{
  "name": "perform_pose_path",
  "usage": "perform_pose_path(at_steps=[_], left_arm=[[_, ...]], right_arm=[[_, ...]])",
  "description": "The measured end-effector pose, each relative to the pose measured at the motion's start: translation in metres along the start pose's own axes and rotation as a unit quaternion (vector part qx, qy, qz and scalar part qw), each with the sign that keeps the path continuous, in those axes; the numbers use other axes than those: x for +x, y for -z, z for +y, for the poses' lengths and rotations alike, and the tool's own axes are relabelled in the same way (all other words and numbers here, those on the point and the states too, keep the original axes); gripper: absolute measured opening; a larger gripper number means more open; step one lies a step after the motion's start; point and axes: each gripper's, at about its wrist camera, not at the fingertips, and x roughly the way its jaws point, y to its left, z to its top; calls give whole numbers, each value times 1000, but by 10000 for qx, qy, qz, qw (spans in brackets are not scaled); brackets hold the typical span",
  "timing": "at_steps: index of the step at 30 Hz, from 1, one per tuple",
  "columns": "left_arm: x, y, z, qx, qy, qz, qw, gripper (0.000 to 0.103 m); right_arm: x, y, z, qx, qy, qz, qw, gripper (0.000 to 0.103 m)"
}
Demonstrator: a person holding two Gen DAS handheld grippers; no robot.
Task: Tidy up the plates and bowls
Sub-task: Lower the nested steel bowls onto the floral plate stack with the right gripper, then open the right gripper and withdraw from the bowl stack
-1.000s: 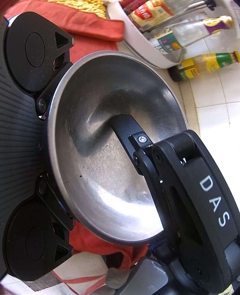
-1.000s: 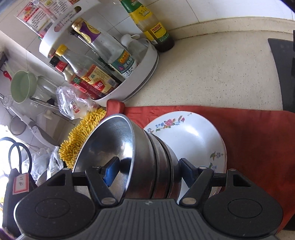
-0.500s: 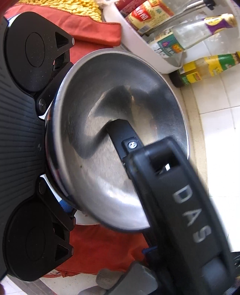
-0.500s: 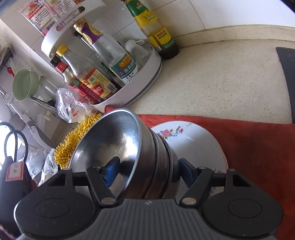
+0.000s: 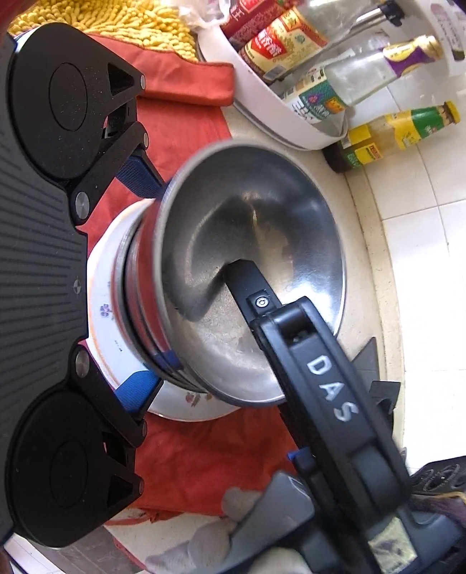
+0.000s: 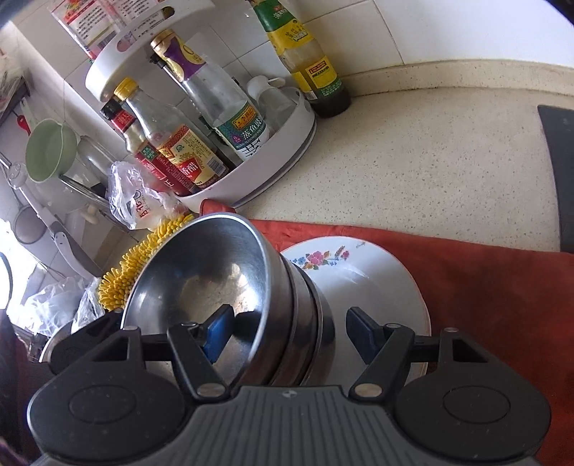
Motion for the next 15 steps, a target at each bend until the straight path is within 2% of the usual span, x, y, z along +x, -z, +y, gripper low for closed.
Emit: perform_pose_path(at_steps=[8,15], left_arm=[[-20,10,9,-370,-139,-62,9992,103],[-45,13,18,-837,-221,-367,9956,103]], right_arm=[[-22,1,13,-197,151,-247,9994,67],[-73,20,39,-664,526,-921,9921,67]])
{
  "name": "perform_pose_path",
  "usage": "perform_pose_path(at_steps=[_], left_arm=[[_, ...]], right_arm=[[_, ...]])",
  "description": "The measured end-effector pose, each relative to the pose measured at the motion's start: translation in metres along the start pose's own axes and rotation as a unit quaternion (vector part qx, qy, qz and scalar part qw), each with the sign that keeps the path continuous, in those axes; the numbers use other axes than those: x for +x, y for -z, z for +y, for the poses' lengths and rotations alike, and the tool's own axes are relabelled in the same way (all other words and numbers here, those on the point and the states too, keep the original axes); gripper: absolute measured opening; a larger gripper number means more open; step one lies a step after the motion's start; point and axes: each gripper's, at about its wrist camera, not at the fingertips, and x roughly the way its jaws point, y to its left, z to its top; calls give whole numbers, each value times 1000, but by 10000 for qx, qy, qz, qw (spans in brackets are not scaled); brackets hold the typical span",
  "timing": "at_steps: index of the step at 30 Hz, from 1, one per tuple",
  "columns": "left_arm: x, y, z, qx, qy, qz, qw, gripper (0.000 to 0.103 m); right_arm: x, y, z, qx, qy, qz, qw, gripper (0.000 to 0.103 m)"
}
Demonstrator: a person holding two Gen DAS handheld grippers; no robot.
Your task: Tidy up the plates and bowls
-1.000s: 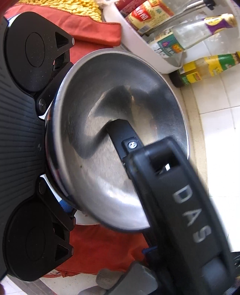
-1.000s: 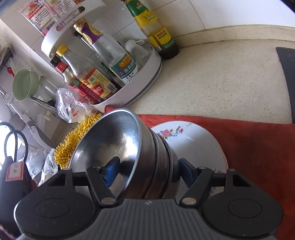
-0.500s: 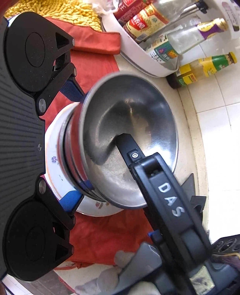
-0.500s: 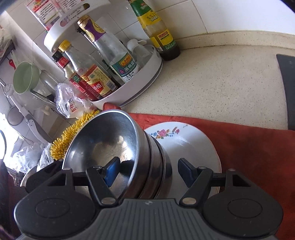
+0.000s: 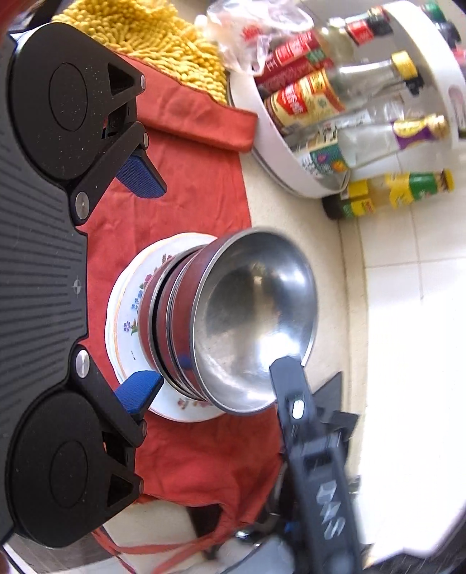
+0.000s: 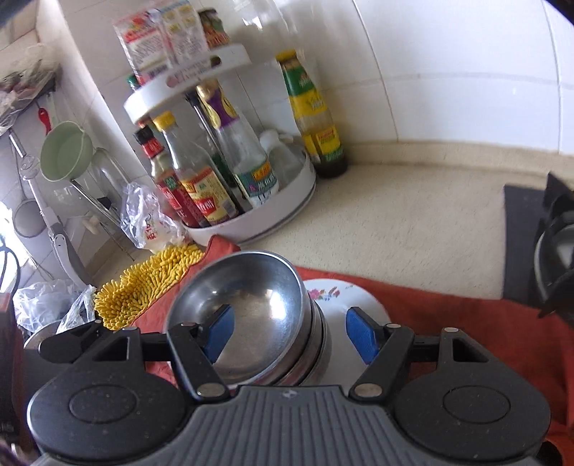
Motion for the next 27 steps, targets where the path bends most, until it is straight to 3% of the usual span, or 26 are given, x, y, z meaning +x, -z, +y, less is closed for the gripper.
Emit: perform_pose_path(at_steps=[6,11,27], left_arm=[[-23,-1,4,-504,-76,-295,9983,103],[-37,1,4,-859,-351,-464,9946,103],[-63,24,-7,-1383,-703,-713,9853,103]], right_arm=[[-38,17,23,-208,240,-296,9991,68],[-60,33,38,-260,520,-427,9974,70],[-81,78,53,-35,1051,-451,9934,71]])
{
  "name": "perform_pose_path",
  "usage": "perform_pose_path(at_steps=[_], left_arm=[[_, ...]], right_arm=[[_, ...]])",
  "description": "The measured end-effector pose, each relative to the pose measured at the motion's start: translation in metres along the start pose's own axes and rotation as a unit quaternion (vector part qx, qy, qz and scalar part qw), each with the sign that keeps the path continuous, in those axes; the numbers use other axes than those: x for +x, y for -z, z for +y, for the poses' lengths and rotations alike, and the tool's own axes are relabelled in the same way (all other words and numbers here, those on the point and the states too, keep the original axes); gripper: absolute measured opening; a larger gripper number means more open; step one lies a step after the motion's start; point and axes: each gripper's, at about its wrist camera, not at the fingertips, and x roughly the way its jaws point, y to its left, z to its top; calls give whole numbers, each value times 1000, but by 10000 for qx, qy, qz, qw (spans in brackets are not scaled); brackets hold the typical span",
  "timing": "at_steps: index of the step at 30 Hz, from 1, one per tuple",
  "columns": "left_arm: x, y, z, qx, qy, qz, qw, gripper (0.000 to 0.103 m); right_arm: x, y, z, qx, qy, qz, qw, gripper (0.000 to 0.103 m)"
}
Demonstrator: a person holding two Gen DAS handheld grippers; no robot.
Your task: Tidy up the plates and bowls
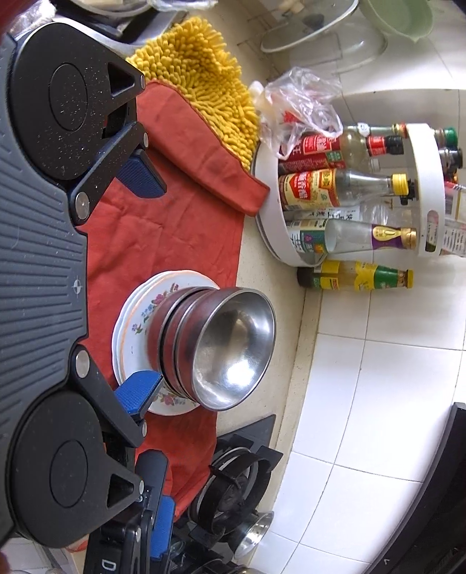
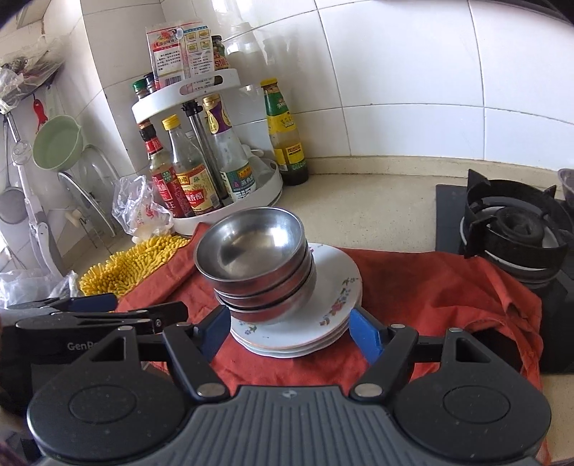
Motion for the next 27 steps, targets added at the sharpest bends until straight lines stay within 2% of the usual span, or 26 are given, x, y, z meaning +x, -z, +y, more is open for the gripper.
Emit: perform_pose_path(at_steps=[3,10,27], left_arm=[[-3,5,-4,19,-173,-37,9998,103],[-2,14,-8,-5,-164,49,9999,103],[-7,13,-10,87,-329,47,9994,103]], right_arm=[[-2,5,4,-100,250,-95,9996,71],[1,9,3,9,418,-11,9991,72],[-2,12,4,123,376,27,9992,72]])
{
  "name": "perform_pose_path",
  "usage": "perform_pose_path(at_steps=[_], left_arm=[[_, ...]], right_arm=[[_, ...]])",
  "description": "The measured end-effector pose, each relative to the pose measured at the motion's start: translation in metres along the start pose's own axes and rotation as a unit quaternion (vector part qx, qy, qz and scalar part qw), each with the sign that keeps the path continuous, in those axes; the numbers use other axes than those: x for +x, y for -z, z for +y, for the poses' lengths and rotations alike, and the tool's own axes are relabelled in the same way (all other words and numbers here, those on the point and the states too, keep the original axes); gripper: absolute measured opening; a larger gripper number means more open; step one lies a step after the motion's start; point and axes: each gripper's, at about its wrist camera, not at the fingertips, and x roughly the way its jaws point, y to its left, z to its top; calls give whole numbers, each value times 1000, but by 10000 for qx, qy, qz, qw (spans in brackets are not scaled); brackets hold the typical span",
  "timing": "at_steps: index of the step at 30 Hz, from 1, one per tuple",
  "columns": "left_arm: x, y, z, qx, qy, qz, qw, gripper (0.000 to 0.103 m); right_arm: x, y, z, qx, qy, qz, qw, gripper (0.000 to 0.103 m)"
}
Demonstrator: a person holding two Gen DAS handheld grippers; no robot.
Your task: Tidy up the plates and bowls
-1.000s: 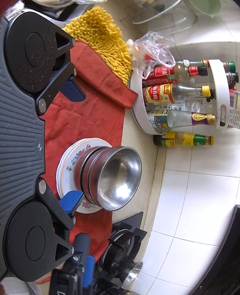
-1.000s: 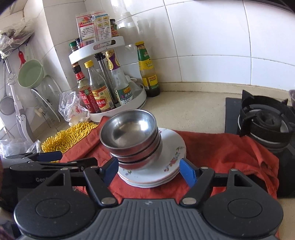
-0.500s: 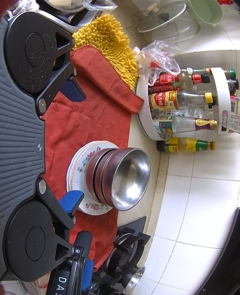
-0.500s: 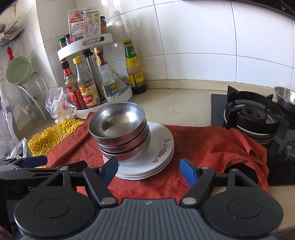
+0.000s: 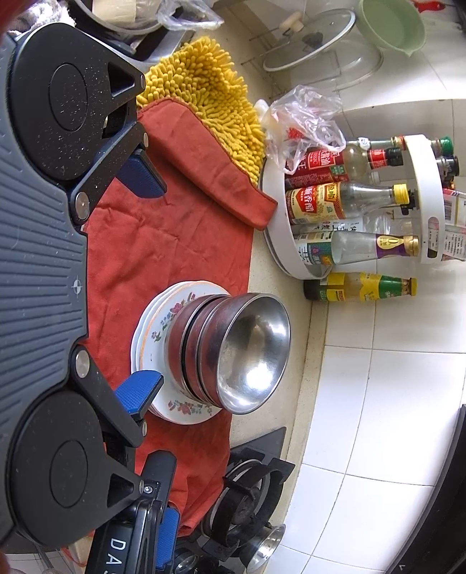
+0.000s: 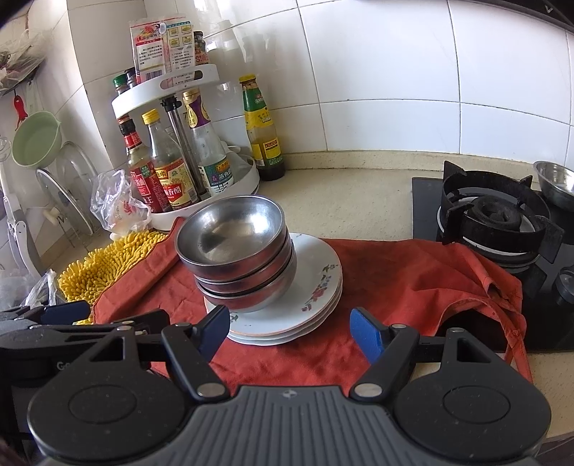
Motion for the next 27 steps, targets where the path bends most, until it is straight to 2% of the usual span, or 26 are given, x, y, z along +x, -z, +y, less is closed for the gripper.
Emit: perform_pose_path(at_steps=[8,15,21,27], left_arm=[[-4,3,0,19,-12,-91,10000,102],[-10,7,3,-50,62,-128,9999,97],[-16,6,-2,197,-188,-263,9993,97],[-12,6,7,-45,-49,-209,9998,100]], right_arm=[[-2,0,2,-50,-1,14,10000,72],[-6,1,6,-151,-1,19,9999,72],[-6,1,8,-211,-9,25,9998,72],[-6,-1,10,-272,-16,16,9996,72]])
